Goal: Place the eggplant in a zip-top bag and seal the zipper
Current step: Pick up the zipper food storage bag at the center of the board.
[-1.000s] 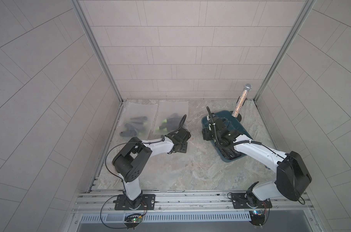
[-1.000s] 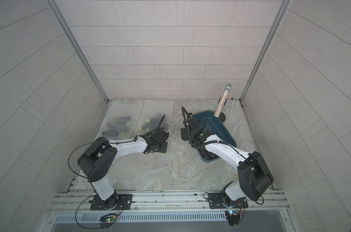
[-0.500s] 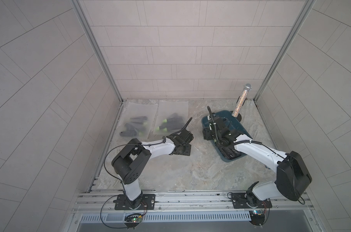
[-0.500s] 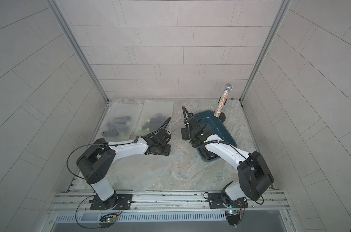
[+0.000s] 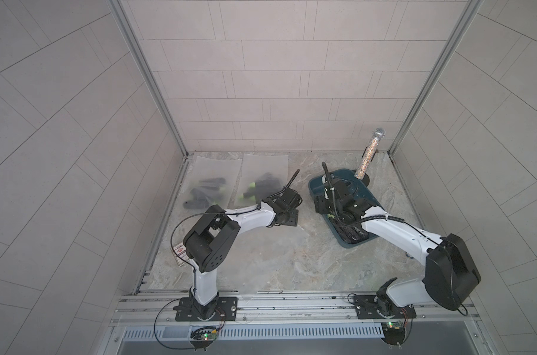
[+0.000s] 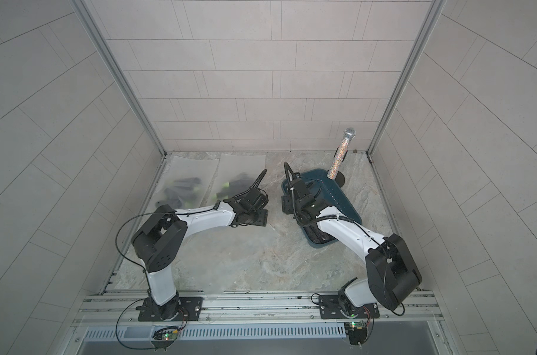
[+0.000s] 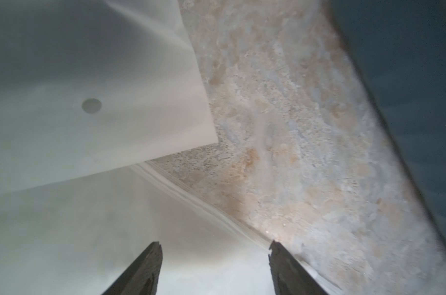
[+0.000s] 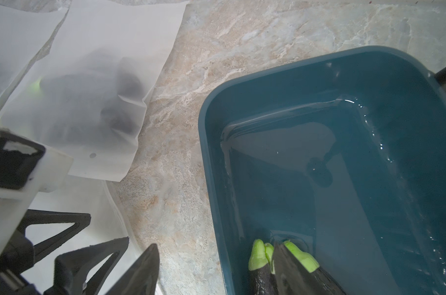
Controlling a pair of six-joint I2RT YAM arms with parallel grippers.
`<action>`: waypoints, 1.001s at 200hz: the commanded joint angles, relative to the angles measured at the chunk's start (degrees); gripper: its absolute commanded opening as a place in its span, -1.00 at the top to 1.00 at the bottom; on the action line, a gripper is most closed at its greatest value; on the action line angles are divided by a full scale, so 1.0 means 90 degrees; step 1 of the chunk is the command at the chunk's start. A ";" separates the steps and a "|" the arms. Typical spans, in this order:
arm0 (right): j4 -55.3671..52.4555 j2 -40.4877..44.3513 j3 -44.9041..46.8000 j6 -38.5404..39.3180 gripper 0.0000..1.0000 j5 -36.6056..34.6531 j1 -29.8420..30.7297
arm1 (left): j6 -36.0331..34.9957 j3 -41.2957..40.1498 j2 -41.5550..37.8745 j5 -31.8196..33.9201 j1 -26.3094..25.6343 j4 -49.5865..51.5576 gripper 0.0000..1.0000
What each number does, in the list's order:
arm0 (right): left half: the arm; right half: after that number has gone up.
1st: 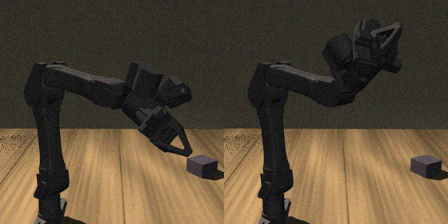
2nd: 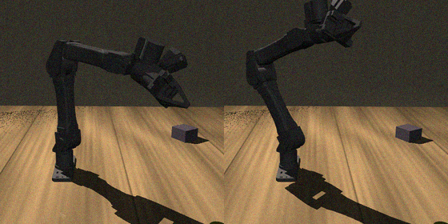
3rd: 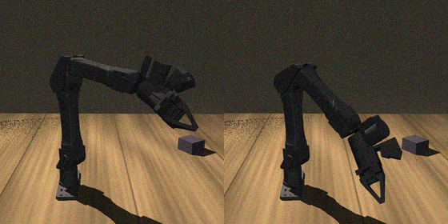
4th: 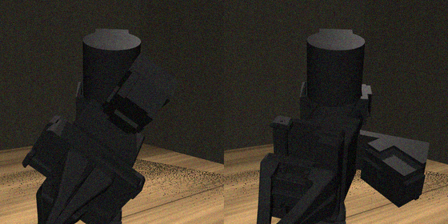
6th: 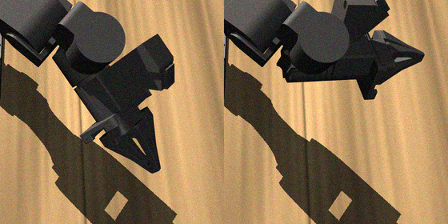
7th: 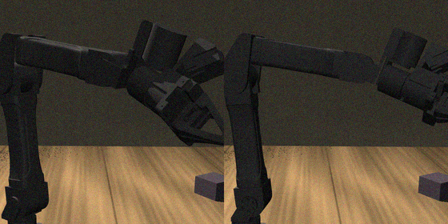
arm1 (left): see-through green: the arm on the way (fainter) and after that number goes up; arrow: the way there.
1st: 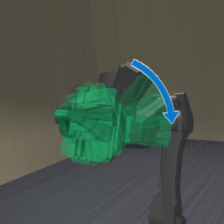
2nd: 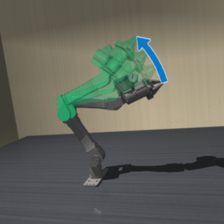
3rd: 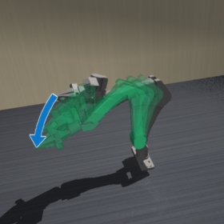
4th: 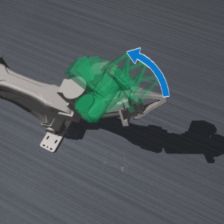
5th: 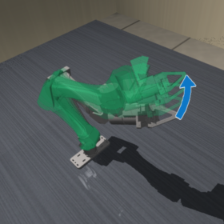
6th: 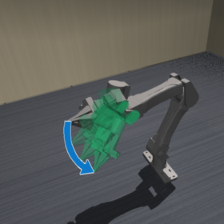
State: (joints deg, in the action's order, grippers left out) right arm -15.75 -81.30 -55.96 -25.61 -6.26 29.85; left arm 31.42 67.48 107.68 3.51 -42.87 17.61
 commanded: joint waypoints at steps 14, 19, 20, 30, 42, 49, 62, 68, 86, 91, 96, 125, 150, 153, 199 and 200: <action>-0.0047 0.0129 -0.0007 -0.0085 -0.43 0.0002 -0.0050 | -0.0182 -0.0028 0.0187 0.0212 0.0027 0.0218 -0.42; -0.0047 0.0113 -0.0021 -0.0083 -0.43 0.0012 -0.0054 | -0.0179 -0.0054 0.0207 0.0149 0.0027 0.0189 -0.42; -0.0047 0.0110 -0.0026 -0.0084 -0.43 0.0012 -0.0054 | -0.0180 -0.0065 0.0215 0.0133 0.0032 0.0181 -0.41; -0.0047 0.0089 -0.0041 -0.0082 -0.43 0.0031 -0.0054 | -0.0160 -0.0153 0.0254 0.0018 0.0025 0.0091 -0.39; -0.0047 0.0075 -0.0054 -0.0080 -0.43 0.0025 -0.0054 | -0.0149 -0.0236 0.0315 -0.0090 0.0018 0.0022 -0.35; -0.0047 0.0077 -0.0058 -0.0075 -0.43 0.0030 -0.0054 | -0.0142 -0.0296 0.0341 -0.0120 0.0006 -0.0009 -0.31; -0.0047 0.0087 -0.0051 -0.0061 -0.43 0.0017 -0.0062 | -0.0143 -0.0434 0.0407 -0.0154 -0.0009 -0.0068 -0.22; -0.0047 0.0092 -0.0044 -0.0056 -0.43 0.0011 -0.0073 | -0.0142 -0.0510 0.0427 -0.0170 -0.0019 -0.0106 -0.16; -0.0055 0.0098 -0.0041 -0.0058 -0.43 -0.0003 -0.0102 | -0.0092 -0.0732 0.0442 -0.0265 -0.0041 -0.0223 0.08; -0.0057 0.0093 -0.0041 -0.0055 -0.43 0.0007 -0.0101 | -0.0075 -0.0791 0.0448 -0.0284 -0.0045 -0.0255 0.15; -0.0054 0.0097 -0.0039 -0.0055 -0.43 0.0009 -0.0100 | -0.0068 -0.0847 0.0444 -0.0315 -0.0051 -0.0289 0.20; -0.0047 0.0049 -0.0051 -0.0075 -0.43 0.0039 -0.0103 | -0.0044 -0.1070 0.0346 -0.0357 -0.0051 -0.0411 0.51; -0.0047 0.0002 -0.0051 -0.0079 -0.42 0.0089 -0.0104 | -0.0063 -0.1020 0.0147 -0.0468 -0.0017 -0.0423 0.74; -0.0047 0.0000 -0.0049 -0.0075 -0.42 0.0099 -0.0103 | -0.0079 -0.1002 0.0116 -0.0489 -0.0012 -0.0423 0.78; -0.0052 0.0062 0.0034 0.0022 -0.42 0.0329 -0.0108 | -0.0353 -0.0798 -0.0543 -0.1018 0.0219 -0.0522 1.00; -0.0054 0.0065 0.0035 0.0027 -0.42 0.0337 -0.0106 | -0.0350 -0.0798 -0.0565 -0.1041 0.0231 -0.0531 1.00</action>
State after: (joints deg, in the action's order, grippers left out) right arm -15.73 -81.30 -55.96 -25.54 -4.32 29.17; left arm 29.50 60.93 106.30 -0.82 -42.17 10.26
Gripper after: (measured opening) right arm 0.708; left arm 0.054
